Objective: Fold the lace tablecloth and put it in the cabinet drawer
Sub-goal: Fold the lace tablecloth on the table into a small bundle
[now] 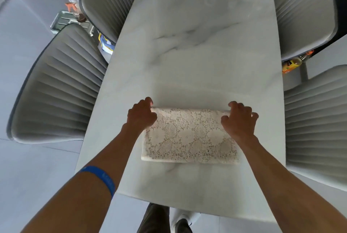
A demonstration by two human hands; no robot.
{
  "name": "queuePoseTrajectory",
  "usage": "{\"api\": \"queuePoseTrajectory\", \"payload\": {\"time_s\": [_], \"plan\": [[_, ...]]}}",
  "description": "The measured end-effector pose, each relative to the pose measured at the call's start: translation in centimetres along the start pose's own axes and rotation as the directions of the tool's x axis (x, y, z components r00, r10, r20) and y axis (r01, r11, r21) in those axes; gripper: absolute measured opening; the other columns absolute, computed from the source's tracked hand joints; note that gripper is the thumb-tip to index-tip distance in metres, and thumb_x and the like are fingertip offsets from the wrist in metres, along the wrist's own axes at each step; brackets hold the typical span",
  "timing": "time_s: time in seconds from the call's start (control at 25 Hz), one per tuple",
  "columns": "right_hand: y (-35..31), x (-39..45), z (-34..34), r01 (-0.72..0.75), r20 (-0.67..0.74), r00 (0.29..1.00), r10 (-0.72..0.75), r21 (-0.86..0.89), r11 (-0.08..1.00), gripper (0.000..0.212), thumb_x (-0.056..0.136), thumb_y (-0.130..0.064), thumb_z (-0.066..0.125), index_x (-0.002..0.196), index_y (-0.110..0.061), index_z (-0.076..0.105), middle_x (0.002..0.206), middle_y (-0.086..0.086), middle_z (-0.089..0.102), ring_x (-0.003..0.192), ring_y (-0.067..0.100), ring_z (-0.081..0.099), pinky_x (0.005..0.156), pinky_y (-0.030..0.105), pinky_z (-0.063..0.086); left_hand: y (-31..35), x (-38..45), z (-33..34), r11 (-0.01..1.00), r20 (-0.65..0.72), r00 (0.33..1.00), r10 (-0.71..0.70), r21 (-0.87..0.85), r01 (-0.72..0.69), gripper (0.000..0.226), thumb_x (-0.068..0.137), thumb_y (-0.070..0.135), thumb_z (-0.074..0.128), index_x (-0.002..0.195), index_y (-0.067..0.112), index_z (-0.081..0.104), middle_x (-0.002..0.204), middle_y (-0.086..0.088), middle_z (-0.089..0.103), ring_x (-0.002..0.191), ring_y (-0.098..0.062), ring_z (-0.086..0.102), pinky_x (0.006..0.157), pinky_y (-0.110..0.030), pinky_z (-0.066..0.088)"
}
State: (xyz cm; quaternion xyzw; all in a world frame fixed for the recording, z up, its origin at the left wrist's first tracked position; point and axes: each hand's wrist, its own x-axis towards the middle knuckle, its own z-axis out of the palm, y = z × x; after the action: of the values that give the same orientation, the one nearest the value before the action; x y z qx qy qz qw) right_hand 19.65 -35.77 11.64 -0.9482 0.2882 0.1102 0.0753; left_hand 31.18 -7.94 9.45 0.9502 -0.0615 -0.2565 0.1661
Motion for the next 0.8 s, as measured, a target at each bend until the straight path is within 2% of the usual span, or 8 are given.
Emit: {"api": "queuePoseTrajectory", "payload": {"time_s": [0.16, 0.24, 0.32, 0.52, 0.64, 0.68, 0.72, 0.8], "plan": [[-1.6, -1.8, 4.8, 0.175, 0.309, 0.933, -0.184, 0.057, 0.983, 0.059, 0.086, -0.021, 0.054, 0.142, -0.021, 0.035, 0.153, 0.009, 0.033, 0.131, 0.035, 0.041, 0.099, 0.049, 0.044, -3.5, 0.2, 3.6, 0.984, 0.048, 0.996, -0.078, -0.159, 0.085, 0.066, 0.085, 0.017, 0.06, 0.144, 0.016, 0.031, 0.141, -0.012, 0.045, 0.127, -0.034, 0.045, 0.103, -0.043, 0.039], [-2.2, -4.3, 7.2, 0.179, 0.428, 0.884, -0.186, 0.057, 0.982, 0.068, 0.09, -0.026, 0.054, 0.15, -0.025, 0.022, 0.164, 0.004, 0.006, 0.146, 0.034, 0.018, 0.106, 0.052, 0.04, -4.3, -1.4, 5.2, 0.929, 0.004, 0.98, -0.199, -0.317, 0.19, 0.064, 0.083, 0.022, 0.064, 0.14, 0.016, 0.036, 0.132, -0.011, 0.054, 0.117, -0.032, 0.053, 0.096, -0.042, 0.044], [-2.4, -5.7, 8.6, 0.168, 0.401, 0.901, -0.165, 0.027, 0.985, 0.073, 0.093, -0.032, 0.052, 0.153, -0.026, 0.011, 0.165, 0.002, -0.007, 0.15, 0.034, 0.003, 0.109, 0.053, 0.037, -4.1, -2.6, 6.2, 0.821, 0.059, 0.942, -0.331, -0.474, 0.318, 0.052, 0.078, 0.026, 0.066, 0.125, 0.019, 0.044, 0.116, -0.007, 0.064, 0.099, -0.027, 0.062, 0.085, -0.037, 0.05], [-2.2, -5.8, 8.5, 0.163, 0.356, 0.918, -0.172, 0.056, 0.985, 0.072, 0.092, -0.034, 0.053, 0.152, -0.028, 0.014, 0.165, 0.001, -0.002, 0.149, 0.035, 0.007, 0.105, 0.053, 0.042, -2.9, -2.6, 5.5, 0.552, 0.317, 0.883, -0.346, -0.692, 0.465, 0.027, 0.075, 0.009, 0.072, 0.1, 0.012, 0.064, 0.105, -0.009, 0.071, 0.09, -0.025, 0.067, 0.078, -0.038, 0.058], [-2.6, -7.4, 8.0, 0.059, 0.298, 0.948, -0.108, 0.168, 0.984, 0.057, 0.091, -0.039, 0.053, 0.143, -0.026, 0.034, 0.152, 0.008, 0.031, 0.133, 0.037, 0.038, 0.094, 0.045, 0.046, -0.1, -4.5, 2.9, 0.518, 0.243, 0.952, -0.184, -0.8, 0.304, 0.025, 0.074, 0.001, 0.067, 0.093, 0.018, 0.065, 0.092, -0.002, 0.072, 0.085, -0.023, 0.069, 0.069, -0.035, 0.058], [-3.2, -7.9, 7.5, -0.097, 0.329, 0.944, -0.027, 0.356, 0.929, 0.056, 0.091, -0.047, 0.052, 0.142, -0.028, 0.036, 0.146, 0.008, 0.039, 0.126, 0.034, 0.045, 0.092, 0.043, 0.046, 1.4, -5.7, 1.9, 0.553, 0.14, 0.983, -0.119, -0.813, 0.183, 0.02, 0.073, 0.001, 0.066, 0.08, 0.019, 0.061, 0.079, 0.003, 0.068, 0.07, -0.02, 0.064, 0.06, -0.033, 0.053], [-4.0, -7.9, 6.2, -0.326, 0.433, 0.9, 0.051, 0.59, 0.739, 0.059, 0.091, -0.056, 0.05, 0.142, -0.032, 0.035, 0.143, 0.007, 0.044, 0.123, 0.032, 0.049, 0.093, 0.044, 0.047, 3.0, -7.1, 1.0, 0.612, 0.008, 0.999, -0.04, -0.79, 0.03, 0.021, 0.071, 0.001, 0.065, 0.07, 0.018, 0.053, 0.067, 0.007, 0.059, 0.057, -0.015, 0.052, 0.054, -0.031, 0.045], [-4.5, -6.5, 2.3, -0.643, 0.643, 0.766, -0.022, 0.765, -0.025, 0.058, 0.088, -0.067, 0.047, 0.137, -0.036, 0.042, 0.132, 0.007, 0.055, 0.112, 0.032, 0.059, 0.09, 0.049, 0.051, 6.4, -10.4, -0.8, 0.71, -0.301, 0.93, 0.211, -0.607, -0.357, 0.031, 0.071, 0.0, 0.064, 0.066, 0.023, 0.043, 0.065, 0.009, 0.053, 0.056, -0.01, 0.042, 0.054, -0.026, 0.036]]}}
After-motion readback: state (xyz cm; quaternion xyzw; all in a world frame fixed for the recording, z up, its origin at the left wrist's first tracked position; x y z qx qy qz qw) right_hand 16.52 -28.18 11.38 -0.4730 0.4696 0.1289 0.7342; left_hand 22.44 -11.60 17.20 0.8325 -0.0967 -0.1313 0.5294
